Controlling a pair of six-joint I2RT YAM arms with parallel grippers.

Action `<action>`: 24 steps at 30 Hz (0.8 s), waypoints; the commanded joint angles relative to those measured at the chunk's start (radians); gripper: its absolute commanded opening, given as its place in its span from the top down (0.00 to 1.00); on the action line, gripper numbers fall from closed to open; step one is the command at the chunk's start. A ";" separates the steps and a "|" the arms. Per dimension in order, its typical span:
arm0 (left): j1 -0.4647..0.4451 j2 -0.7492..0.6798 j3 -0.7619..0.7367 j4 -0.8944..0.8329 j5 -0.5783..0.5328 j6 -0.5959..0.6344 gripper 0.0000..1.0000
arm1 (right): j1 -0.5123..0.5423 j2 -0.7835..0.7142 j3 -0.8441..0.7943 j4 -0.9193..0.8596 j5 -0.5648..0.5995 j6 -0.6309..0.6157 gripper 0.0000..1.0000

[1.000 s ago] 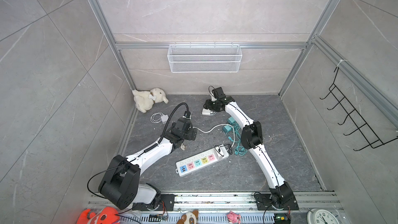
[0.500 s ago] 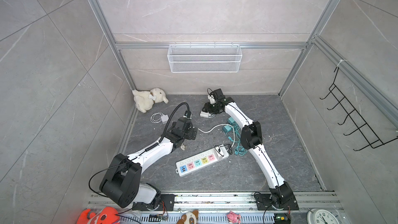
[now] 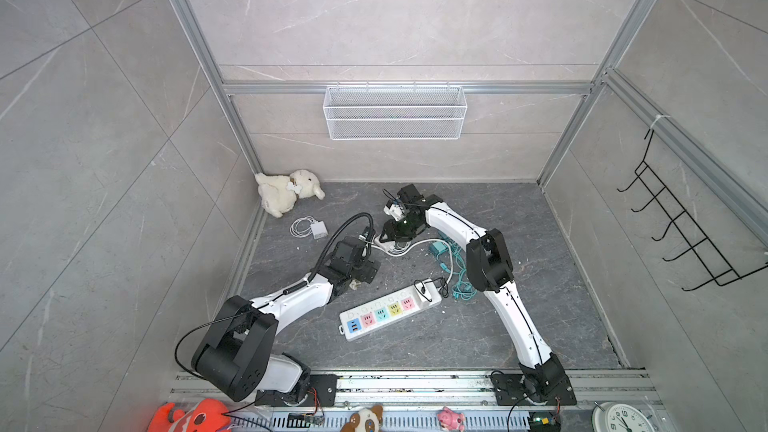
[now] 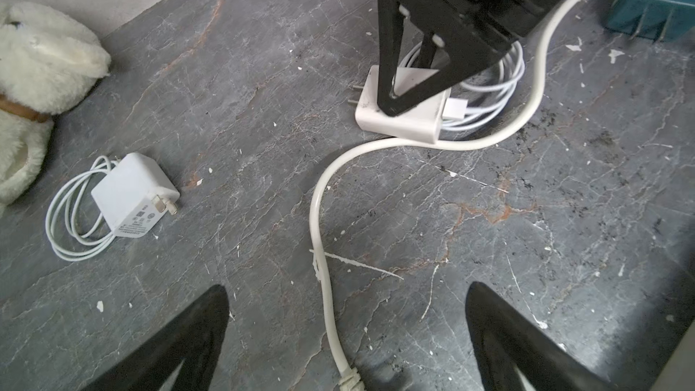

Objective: Insert the plug

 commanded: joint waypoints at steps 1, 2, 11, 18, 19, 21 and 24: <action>0.005 -0.008 0.012 0.083 0.040 0.073 0.00 | -0.012 -0.075 -0.063 0.022 -0.021 -0.005 0.42; 0.005 0.003 0.011 0.098 0.044 0.086 0.00 | -0.017 -0.089 -0.074 0.041 -0.018 0.008 0.41; 0.012 0.166 0.133 0.118 0.105 0.224 0.00 | -0.064 -0.205 -0.193 0.178 0.006 0.071 0.39; 0.077 0.302 0.354 -0.048 0.275 0.145 0.00 | -0.101 -0.345 -0.373 0.271 0.033 0.100 0.39; 0.077 0.323 0.377 -0.067 0.298 0.145 0.00 | -0.109 -0.367 -0.403 0.283 0.041 0.104 0.39; 0.076 0.360 0.415 -0.100 0.327 0.153 0.00 | -0.125 -0.413 -0.465 0.306 0.049 0.108 0.39; 0.077 0.415 0.478 -0.162 0.352 0.159 0.01 | -0.147 -0.471 -0.545 0.334 0.047 0.115 0.39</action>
